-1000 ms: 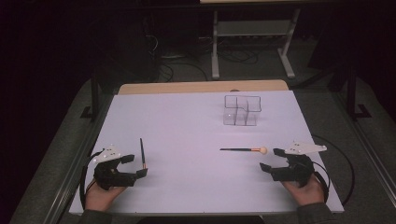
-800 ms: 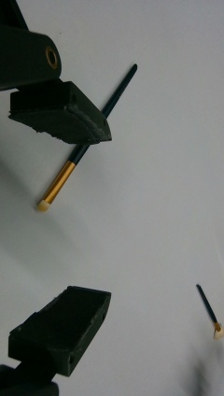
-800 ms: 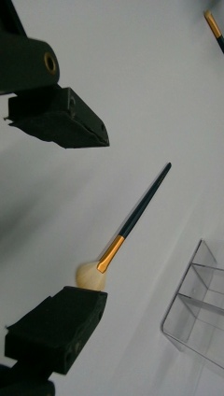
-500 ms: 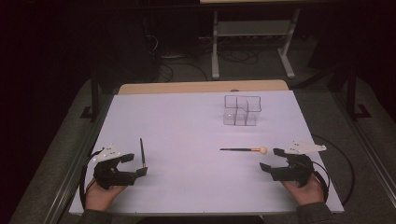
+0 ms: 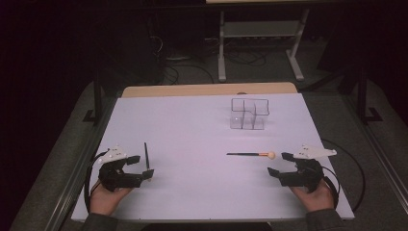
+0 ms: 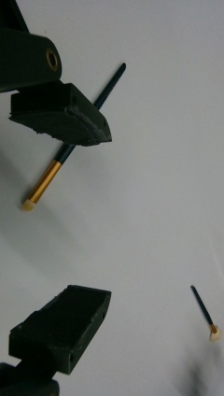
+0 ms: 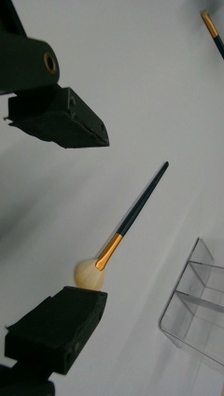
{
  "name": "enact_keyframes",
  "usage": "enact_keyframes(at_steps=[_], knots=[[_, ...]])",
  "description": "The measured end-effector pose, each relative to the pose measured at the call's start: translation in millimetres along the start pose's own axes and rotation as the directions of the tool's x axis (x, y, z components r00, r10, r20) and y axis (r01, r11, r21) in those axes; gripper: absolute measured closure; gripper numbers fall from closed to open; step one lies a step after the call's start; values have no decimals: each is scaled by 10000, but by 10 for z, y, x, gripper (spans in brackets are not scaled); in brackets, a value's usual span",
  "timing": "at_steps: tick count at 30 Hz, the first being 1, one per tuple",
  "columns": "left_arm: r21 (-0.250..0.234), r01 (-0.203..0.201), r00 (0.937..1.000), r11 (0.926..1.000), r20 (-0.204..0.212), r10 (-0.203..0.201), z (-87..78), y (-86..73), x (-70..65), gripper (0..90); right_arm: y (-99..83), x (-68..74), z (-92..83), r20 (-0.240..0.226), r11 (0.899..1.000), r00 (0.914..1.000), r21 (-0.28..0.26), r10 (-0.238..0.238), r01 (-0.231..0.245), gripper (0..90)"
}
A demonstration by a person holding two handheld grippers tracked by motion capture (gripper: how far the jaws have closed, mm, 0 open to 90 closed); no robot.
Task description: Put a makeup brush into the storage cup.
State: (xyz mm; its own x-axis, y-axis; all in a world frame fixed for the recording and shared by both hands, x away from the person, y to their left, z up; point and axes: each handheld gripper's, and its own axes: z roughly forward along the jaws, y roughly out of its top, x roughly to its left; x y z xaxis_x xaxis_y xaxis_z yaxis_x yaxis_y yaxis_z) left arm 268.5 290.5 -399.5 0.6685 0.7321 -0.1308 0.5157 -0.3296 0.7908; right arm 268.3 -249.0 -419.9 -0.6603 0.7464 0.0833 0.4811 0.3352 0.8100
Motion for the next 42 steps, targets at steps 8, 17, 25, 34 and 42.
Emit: enact_keyframes(at_steps=[8,17,25,34,42], knots=[[50,88,10000,9999,11,-88,8,31,1,193,4,0,7,-28,10000,10000,42,58,-58,199],[95,119,9999,9999,-25,-119,-2,92,8,193,10,-1,11,-34,10000,10000,53,60,-60,199],[409,83,10000,9991,-54,-80,41,163,18,193,10,-17,9,-15,10000,10000,25,34,-34,199],[650,70,9999,9979,-143,-61,59,237,62,203,13,-21,-2,-42,10000,10000,-14,57,-57,200],[960,409,9986,9945,-377,-374,117,349,163,214,20,-25,-9,-38,10000,10000,-48,48,-48,201]])
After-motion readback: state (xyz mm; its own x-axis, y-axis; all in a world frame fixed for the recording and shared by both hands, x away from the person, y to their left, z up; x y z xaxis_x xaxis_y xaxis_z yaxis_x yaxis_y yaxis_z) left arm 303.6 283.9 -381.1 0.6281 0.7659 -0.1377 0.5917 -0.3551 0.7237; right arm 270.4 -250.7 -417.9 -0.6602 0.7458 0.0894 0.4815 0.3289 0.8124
